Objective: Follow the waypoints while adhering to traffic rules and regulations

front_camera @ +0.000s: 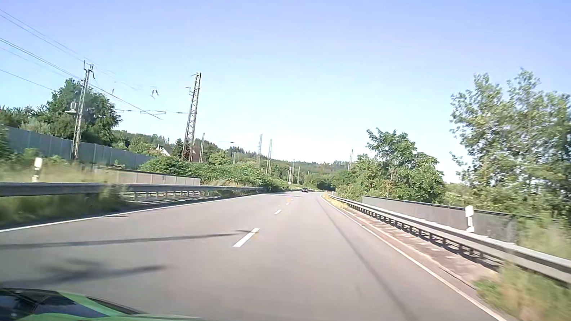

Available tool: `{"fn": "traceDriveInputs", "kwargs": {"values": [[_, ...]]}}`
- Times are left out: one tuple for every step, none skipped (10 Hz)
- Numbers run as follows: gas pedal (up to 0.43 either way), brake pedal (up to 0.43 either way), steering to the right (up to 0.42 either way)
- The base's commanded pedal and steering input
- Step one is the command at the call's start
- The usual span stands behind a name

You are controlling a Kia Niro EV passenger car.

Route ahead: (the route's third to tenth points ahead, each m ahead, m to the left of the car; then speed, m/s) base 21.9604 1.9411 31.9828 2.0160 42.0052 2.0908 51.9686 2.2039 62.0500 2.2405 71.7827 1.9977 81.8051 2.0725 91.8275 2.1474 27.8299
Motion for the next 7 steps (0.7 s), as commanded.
{"fn": "traceDriveInputs", "kwargs": {"values": [[0.248,0.000,-0.001],[0.260,0.000,-0.002],[0.268,0.000,-0.003],[0.268,0.000,-0.003],[0.268,0.000,-0.003],[0.260,0.000,0.000],[0.248,0.000,0.002]]}}
